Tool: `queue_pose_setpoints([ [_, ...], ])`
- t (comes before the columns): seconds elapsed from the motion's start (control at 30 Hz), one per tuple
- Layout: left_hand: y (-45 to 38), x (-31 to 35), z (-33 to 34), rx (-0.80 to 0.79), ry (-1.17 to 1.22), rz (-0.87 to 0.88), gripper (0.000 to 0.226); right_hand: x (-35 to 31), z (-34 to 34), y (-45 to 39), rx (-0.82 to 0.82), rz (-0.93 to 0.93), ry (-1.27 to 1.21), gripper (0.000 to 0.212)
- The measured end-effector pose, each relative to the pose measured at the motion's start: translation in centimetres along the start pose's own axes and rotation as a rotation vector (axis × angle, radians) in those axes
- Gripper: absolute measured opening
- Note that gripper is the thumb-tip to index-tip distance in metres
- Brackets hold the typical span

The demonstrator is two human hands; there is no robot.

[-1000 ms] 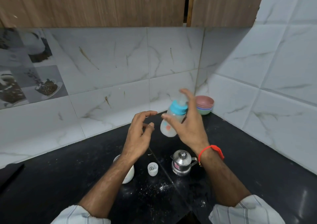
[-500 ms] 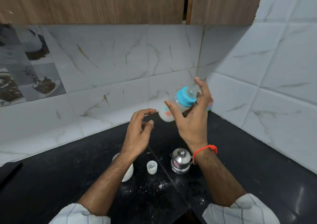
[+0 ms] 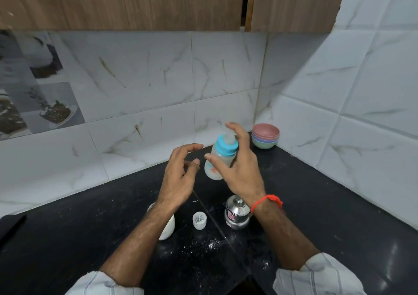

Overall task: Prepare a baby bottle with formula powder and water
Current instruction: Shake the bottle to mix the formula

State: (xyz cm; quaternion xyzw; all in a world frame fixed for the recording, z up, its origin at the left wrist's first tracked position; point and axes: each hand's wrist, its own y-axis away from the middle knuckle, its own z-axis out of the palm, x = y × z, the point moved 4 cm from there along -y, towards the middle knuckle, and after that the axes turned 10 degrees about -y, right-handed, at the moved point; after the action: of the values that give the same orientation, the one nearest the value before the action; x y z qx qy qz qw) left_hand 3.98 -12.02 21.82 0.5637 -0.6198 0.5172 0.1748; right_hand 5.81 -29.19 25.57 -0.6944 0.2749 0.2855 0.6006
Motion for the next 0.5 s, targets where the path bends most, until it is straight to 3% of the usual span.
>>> queue_pose_setpoints([
  [0.1, 0.0, 0.0, 0.1, 0.001, 0.001, -0.004, 0.041, -0.7, -0.8, -0.3, 0.255, -0.139, -0.119, 0.080],
  [0.13, 0.0, 0.0, 0.1, -0.007, -0.003, -0.006, 0.041, -0.7, -0.9, -0.6, 0.257, -0.155, -0.102, 0.079],
  [0.23, -0.1, 0.1, 0.2, -0.015, -0.003, 0.003, 0.040, -0.1, -0.1, -0.8, -0.038, 0.013, 0.010, 0.078],
  [0.27, -0.1, 0.1, 0.1, -0.010, -0.001, 0.006, 0.040, -0.2, -0.2, -0.7, -0.064, 0.019, 0.026, 0.079],
  [0.4, -0.1, -0.2, 0.1, -0.004, -0.004, -0.004, 0.041, -1.7, -1.9, -1.7, 0.228, -0.181, -0.068, 0.083],
  [0.43, -0.1, -0.1, 0.2, -0.012, -0.005, -0.006, 0.041, -1.7, -2.0, -1.8, 0.239, -0.211, -0.056, 0.082],
  [0.5, -0.2, 0.1, 0.3, -0.016, -0.005, 0.004, 0.040, -1.2, -1.4, -1.9, 0.083, -0.135, 0.015, 0.078],
])
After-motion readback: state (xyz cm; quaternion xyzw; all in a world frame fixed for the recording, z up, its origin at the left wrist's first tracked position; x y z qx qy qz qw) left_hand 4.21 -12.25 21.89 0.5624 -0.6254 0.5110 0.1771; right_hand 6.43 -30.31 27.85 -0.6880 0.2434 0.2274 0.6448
